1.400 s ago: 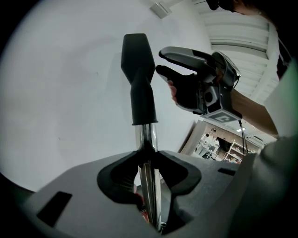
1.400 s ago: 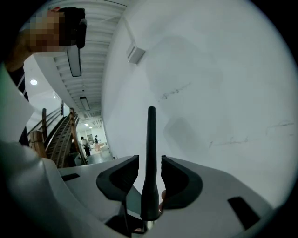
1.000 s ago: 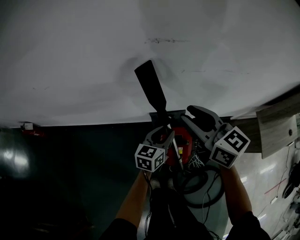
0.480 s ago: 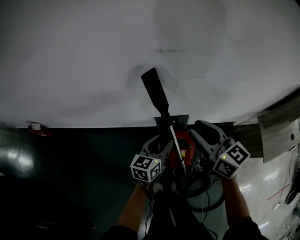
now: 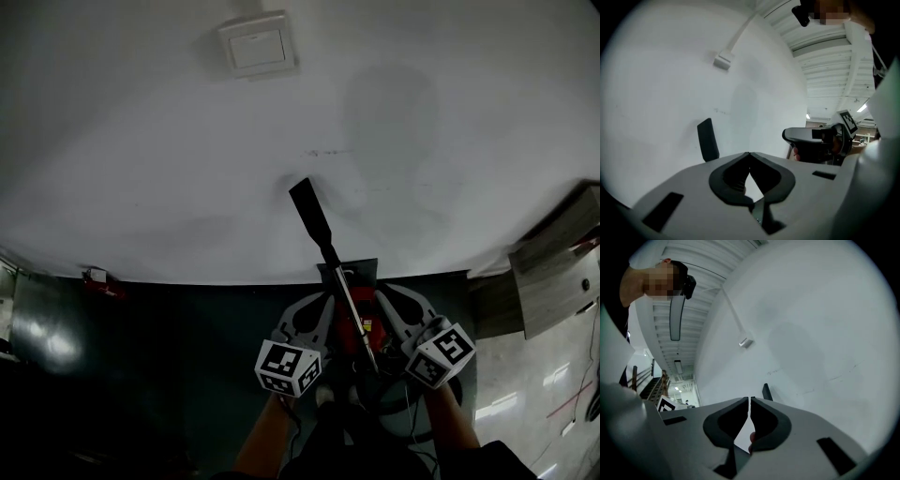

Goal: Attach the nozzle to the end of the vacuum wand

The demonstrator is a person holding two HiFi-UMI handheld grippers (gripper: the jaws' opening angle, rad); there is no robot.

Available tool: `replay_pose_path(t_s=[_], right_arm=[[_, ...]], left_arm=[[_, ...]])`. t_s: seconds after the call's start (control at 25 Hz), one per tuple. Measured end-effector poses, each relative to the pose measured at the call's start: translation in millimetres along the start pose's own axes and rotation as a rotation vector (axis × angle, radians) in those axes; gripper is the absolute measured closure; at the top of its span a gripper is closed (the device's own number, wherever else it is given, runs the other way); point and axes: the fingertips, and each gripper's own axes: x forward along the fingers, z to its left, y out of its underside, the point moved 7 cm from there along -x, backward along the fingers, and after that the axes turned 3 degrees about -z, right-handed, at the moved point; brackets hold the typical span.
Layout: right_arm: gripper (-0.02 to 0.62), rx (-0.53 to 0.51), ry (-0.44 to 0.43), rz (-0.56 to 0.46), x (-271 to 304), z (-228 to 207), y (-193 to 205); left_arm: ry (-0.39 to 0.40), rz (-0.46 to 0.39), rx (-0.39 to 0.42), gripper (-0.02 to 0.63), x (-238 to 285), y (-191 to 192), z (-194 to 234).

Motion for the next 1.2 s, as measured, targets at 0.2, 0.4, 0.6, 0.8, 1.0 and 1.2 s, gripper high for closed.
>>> replay_pose_path(t_s=[0.2, 0.4, 0.6, 0.8, 1.0, 1.2], right_arm=[[0.574, 0.049, -0.031, -0.097, -17.8, 34.2, -24.2], [0.578, 0.038, -0.034, -0.144, -33.3, 61.2, -36.4], [0.578, 0.022, -0.036, -0.177, -43.9, 77.0, -42.5], [0.578, -0.026, -0.016, -0.136, -51.3, 81.5, -38.1], [0.578, -0.024, -0.027, -0.13, -49.5, 87.7, -37.2], [0.578, -0.024, -0.037, -0.131, -47.5, 93.0, -36.6]], left_arm=[[0.001, -0.064, 0.048, 0.603, -29.5, -37.6, -28.9], [0.003, -0.126, 0.098, 0.603, -55.8, -66.3, -51.5], [-0.002, -0.175, 0.124, 0.603, -73.2, -80.4, -65.8], [-0.015, -0.201, 0.126, 0.603, -87.1, -83.9, -67.8], [-0.029, -0.209, 0.122, 0.603, -95.4, -86.2, -63.4], [-0.034, -0.214, 0.124, 0.603, -100.0, -88.3, -59.9]])
